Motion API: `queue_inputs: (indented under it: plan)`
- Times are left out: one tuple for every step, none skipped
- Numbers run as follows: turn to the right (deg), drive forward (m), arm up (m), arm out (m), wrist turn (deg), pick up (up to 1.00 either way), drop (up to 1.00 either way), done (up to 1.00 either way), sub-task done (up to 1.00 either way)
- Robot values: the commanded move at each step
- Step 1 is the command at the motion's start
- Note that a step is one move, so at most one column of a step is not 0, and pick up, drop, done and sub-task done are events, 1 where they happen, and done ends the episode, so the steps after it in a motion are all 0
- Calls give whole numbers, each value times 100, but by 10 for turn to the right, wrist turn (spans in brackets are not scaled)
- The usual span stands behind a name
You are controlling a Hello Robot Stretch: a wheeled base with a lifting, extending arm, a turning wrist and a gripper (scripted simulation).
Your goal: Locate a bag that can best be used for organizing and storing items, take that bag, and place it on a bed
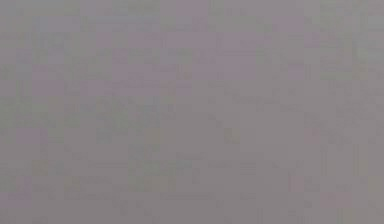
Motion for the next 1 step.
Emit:
queue_inputs:
  plan:
    - [0,0,50,0,0,0,0,0,0]
